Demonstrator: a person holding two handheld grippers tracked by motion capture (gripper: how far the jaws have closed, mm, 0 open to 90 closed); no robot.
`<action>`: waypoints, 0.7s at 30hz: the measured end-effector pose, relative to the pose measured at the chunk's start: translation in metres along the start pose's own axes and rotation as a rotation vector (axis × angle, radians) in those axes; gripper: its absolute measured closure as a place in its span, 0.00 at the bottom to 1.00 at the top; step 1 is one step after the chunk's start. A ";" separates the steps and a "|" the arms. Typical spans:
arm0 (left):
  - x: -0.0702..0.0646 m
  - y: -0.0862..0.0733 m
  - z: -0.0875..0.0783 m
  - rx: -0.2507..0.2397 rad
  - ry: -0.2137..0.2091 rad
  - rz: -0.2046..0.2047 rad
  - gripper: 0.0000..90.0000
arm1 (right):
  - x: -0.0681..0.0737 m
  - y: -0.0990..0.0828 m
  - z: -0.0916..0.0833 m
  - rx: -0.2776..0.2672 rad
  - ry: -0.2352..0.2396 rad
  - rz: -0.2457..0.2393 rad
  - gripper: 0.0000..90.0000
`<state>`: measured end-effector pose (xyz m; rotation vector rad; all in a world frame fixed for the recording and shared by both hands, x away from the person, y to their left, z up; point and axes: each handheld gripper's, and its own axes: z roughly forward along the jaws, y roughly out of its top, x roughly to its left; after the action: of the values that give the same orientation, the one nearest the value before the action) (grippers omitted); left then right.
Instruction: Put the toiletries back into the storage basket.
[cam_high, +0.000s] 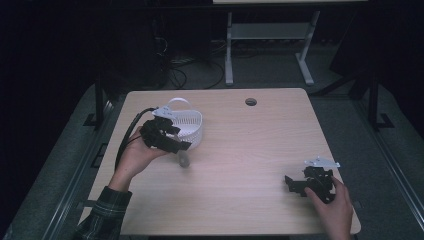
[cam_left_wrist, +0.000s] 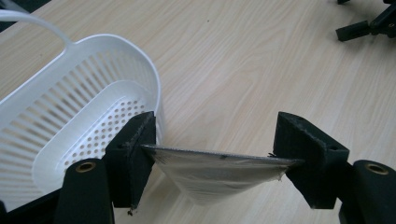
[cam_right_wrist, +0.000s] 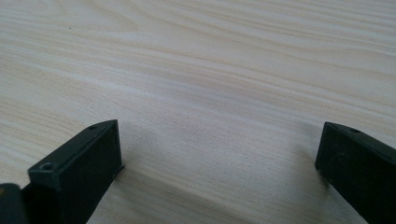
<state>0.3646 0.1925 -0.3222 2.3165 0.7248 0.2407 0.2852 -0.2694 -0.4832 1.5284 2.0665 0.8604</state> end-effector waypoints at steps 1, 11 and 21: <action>0.001 -0.001 -0.001 0.001 0.003 -0.004 0.33 | 0.000 0.000 0.000 0.000 0.000 0.000 0.00; 0.013 -0.013 -0.014 -0.010 0.036 -0.047 0.33 | 0.000 0.000 0.000 0.000 0.000 0.000 0.00; 0.026 -0.021 -0.028 -0.016 0.068 -0.082 0.33 | 0.000 0.000 0.000 0.000 0.000 0.000 0.00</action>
<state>0.3670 0.2354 -0.3161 2.2667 0.8473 0.2884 0.2852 -0.2694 -0.4832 1.5286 2.0666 0.8602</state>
